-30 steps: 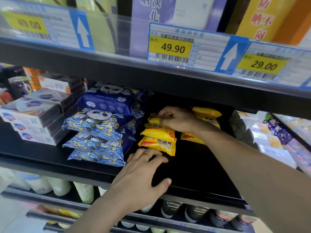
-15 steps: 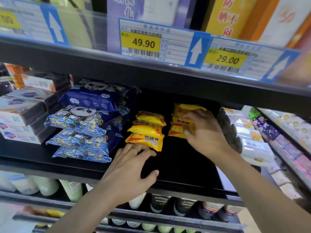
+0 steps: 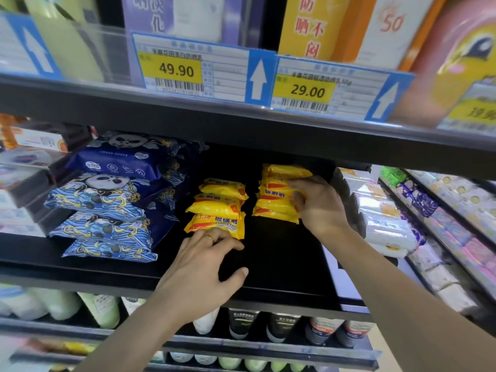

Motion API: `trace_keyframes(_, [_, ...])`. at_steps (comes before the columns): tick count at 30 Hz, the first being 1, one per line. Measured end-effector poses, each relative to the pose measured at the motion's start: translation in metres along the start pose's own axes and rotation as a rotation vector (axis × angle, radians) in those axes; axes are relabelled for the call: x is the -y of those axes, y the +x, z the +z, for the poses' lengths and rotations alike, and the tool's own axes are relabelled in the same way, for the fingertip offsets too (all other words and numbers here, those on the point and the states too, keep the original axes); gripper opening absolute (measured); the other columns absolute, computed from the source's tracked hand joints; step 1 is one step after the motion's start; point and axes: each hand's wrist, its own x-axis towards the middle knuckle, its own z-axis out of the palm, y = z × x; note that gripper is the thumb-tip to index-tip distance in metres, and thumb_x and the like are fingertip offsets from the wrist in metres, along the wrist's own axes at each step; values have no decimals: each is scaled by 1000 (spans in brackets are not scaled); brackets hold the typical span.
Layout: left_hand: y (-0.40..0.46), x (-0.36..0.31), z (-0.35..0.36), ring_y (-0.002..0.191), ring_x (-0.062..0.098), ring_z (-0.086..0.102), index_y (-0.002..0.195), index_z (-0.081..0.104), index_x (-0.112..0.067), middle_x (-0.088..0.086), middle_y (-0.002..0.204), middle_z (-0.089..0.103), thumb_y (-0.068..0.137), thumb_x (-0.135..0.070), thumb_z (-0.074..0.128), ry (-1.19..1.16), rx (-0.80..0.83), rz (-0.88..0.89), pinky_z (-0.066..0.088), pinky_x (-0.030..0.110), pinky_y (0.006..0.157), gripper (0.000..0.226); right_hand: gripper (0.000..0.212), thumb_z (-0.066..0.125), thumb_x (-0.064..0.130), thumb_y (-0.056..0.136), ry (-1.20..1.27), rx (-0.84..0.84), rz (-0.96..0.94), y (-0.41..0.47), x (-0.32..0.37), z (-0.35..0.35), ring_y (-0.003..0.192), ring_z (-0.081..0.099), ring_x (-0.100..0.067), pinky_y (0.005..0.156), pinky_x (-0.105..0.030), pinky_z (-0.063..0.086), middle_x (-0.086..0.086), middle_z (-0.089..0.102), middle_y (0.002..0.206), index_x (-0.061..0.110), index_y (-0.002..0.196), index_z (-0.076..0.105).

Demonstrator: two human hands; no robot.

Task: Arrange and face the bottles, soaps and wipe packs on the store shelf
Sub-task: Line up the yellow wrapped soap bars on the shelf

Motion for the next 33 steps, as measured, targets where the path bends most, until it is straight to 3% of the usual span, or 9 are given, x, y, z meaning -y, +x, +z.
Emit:
trace_keyframes(6, [0, -1, -2, 124, -2, 35, 126, 56, -48, -34, 127, 41, 81, -73, 39, -28, -6, -6, 30, 25, 105, 54, 23, 58, 22, 104, 72, -161, 4, -5, -4, -1, 108, 66, -25, 93, -30, 48, -5, 70, 121, 22, 117, 76])
trace_keyframes(10, [-3, 0, -3, 124, -1, 42, 116, 62, -47, -34, 122, 49, 83, -68, 46, -130, -44, -13, 35, 25, 104, 43, 16, 68, 13, 97, 84, -339, -41, -26, 1, -9, 98, 66, -21, 86, -9, 36, -6, 73, 107, 17, 108, 79])
trace_keyframes(13, [-4, -2, -5, 124, -3, 46, 112, 65, -45, -32, 117, 57, 89, -62, 53, -257, -79, -33, 39, 23, 100, 31, 18, 70, 10, 95, 131, -389, -69, -49, 8, -17, 95, 58, -9, 86, 6, 28, -3, 71, 109, 17, 109, 79])
trace_keyframes(18, [-5, -21, -17, 102, 0, 61, 102, 73, -39, -21, 103, 71, 100, -42, 58, -563, -110, -139, 44, 14, 86, 15, 22, 68, 10, 97, 270, -384, -116, -93, 23, -20, 97, 57, 3, 88, -2, 39, 5, 67, 111, 19, 114, 78])
trace_keyframes(22, [7, -39, -25, 89, 18, 73, 108, 75, -26, 0, 98, 79, 86, -70, 60, -1021, 24, -397, 57, 39, 79, 51, 22, 71, 0, 91, 291, -450, -245, -124, 34, -10, 99, 65, -7, 91, -14, 48, 0, 69, 109, 10, 110, 79])
trace_keyframes(24, [11, -45, -27, 88, 24, 76, 110, 74, -20, 7, 99, 80, 70, -69, 63, -1154, 99, -475, 58, 38, 76, 64, 21, 72, -2, 91, 294, -449, -295, -135, 37, -4, 101, 67, -12, 90, -20, 52, -2, 70, 110, 8, 109, 79])
trace_keyframes(27, [9, -49, -27, 98, 21, 77, 112, 74, -19, 4, 105, 79, 74, -54, 73, -1168, 127, -444, 60, 37, 83, 52, 18, 70, 5, 94, 313, -451, -339, -146, 41, 2, 101, 68, -17, 84, -30, 56, -2, 69, 110, 9, 110, 79])
trace_keyframes(30, [6, -46, -25, 101, 15, 76, 113, 73, -17, 3, 108, 79, 89, -30, 75, -1166, 97, -455, 61, 35, 86, 27, 18, 72, 8, 93, 318, -427, -365, -150, 42, 4, 101, 68, -17, 81, -32, 57, -3, 67, 111, 11, 110, 79])
trace_keyframes(33, [3, -46, -27, 103, 15, 75, 116, 72, -17, 2, 109, 79, 94, -21, 72, -1127, 94, -411, 61, 31, 86, 23, 19, 75, 9, 92, 353, -368, -343, -154, 43, -1, 103, 66, -13, 82, -30, 56, -1, 63, 115, 14, 110, 78])
